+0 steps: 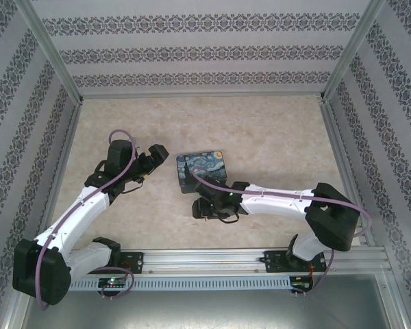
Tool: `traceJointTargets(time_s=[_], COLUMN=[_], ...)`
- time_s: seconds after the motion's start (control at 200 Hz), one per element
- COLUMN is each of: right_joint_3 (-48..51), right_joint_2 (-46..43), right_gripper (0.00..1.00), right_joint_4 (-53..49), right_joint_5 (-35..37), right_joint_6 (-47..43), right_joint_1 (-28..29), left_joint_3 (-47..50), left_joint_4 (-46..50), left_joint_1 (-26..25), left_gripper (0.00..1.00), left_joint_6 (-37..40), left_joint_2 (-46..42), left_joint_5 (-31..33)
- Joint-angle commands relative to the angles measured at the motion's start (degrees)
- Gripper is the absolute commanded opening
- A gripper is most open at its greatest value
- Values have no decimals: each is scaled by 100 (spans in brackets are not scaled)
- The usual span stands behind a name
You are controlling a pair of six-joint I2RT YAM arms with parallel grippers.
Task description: Unlock a padlock with a key
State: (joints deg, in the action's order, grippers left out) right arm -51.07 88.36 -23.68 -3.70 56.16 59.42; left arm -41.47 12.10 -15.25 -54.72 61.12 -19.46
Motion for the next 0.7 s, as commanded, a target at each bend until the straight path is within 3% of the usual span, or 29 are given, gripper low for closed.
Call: traceJointTargets(time_s=[0.0, 0.694], right_joint_3=[-207, -87], right_joint_2=[147, 533], right_gripper=[60, 58], right_joint_4=[-250, 153], right_joint_5=[195, 78], right_joint_6=[147, 361], right_joint_1=[30, 501], left_joint_3=[77, 52], left_joint_4=[-33, 5], left_joint_1=[63, 62], left_gripper=[99, 100], left_joint_6=[-72, -29], left_joint_2=[-39, -60], left_joint_5=[-110, -107])
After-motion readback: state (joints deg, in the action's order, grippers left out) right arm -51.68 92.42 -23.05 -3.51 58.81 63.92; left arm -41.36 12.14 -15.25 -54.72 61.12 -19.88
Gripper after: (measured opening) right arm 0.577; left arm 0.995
